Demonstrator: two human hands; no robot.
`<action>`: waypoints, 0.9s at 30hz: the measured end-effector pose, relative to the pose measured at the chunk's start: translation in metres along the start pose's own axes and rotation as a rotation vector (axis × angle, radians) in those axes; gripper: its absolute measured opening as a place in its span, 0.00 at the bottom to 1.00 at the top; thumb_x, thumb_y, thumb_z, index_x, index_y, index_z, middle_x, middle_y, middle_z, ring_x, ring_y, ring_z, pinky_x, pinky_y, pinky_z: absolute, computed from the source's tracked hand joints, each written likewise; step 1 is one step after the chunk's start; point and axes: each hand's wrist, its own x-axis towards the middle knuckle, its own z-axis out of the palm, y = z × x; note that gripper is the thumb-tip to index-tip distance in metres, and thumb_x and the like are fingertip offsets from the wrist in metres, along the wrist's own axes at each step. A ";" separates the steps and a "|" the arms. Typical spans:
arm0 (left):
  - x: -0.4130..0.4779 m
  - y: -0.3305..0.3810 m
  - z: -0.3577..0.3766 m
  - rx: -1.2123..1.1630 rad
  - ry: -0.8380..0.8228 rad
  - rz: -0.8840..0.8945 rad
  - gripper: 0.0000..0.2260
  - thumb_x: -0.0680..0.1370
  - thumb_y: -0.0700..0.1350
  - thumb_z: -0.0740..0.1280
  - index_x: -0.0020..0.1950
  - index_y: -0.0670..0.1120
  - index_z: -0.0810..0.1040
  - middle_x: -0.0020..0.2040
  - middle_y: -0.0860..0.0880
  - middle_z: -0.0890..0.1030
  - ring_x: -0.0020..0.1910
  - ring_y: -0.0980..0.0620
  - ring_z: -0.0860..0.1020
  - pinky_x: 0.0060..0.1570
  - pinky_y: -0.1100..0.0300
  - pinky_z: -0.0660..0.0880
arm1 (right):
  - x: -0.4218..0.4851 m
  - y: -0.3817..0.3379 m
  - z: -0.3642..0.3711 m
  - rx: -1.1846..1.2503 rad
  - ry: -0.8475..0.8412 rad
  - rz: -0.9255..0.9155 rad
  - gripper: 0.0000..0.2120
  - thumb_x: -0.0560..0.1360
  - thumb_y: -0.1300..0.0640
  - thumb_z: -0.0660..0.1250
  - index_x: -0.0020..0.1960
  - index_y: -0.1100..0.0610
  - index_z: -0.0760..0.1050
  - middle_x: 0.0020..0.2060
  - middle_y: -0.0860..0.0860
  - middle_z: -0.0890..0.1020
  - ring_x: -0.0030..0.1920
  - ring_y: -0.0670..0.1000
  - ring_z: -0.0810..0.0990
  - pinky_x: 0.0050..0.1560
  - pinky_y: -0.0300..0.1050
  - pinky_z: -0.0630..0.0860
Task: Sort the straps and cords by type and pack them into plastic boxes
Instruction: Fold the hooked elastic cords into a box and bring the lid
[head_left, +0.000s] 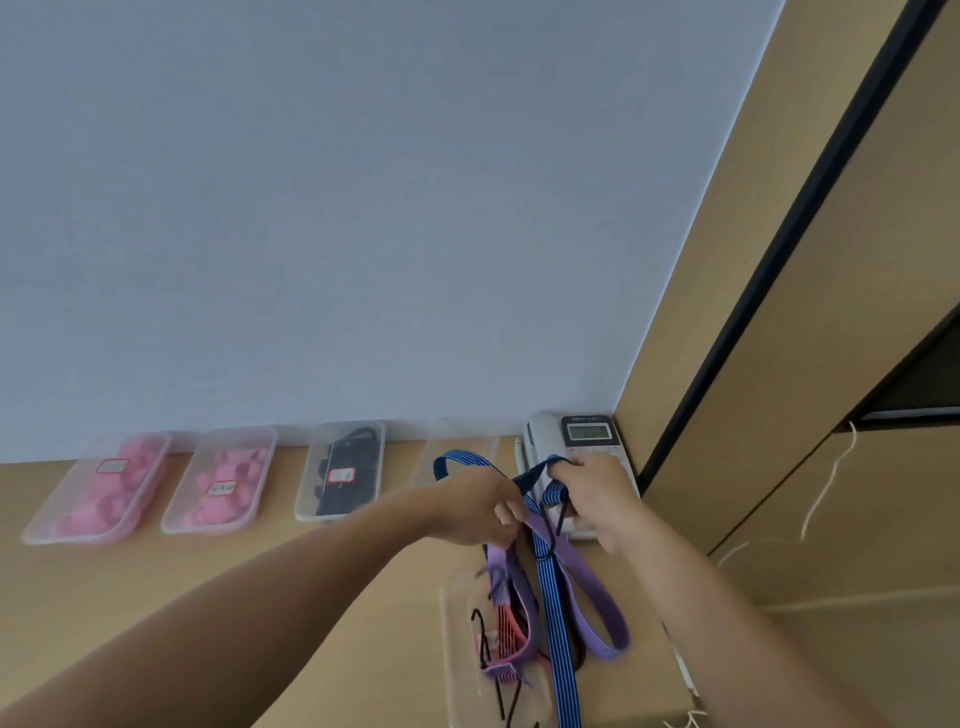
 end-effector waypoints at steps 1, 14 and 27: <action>-0.002 0.003 -0.002 -0.009 0.029 0.003 0.08 0.74 0.43 0.67 0.51 0.49 0.83 0.49 0.53 0.84 0.49 0.55 0.82 0.52 0.61 0.77 | 0.000 -0.003 -0.002 0.090 -0.015 0.038 0.03 0.76 0.62 0.63 0.43 0.60 0.73 0.35 0.58 0.69 0.29 0.52 0.66 0.25 0.38 0.56; -0.027 0.048 -0.071 -0.065 0.704 0.173 0.22 0.74 0.48 0.71 0.67 0.52 0.73 0.60 0.55 0.76 0.58 0.58 0.74 0.55 0.63 0.71 | -0.047 -0.081 -0.035 0.340 -0.073 -0.203 0.28 0.72 0.38 0.69 0.49 0.65 0.80 0.30 0.54 0.81 0.27 0.49 0.72 0.28 0.38 0.69; -0.038 0.086 -0.118 -0.347 0.744 0.185 0.07 0.81 0.40 0.60 0.55 0.50 0.74 0.25 0.59 0.79 0.25 0.62 0.75 0.28 0.69 0.70 | -0.078 -0.105 -0.065 0.333 -0.350 -0.522 0.05 0.70 0.62 0.74 0.45 0.55 0.84 0.34 0.49 0.81 0.32 0.45 0.74 0.35 0.38 0.71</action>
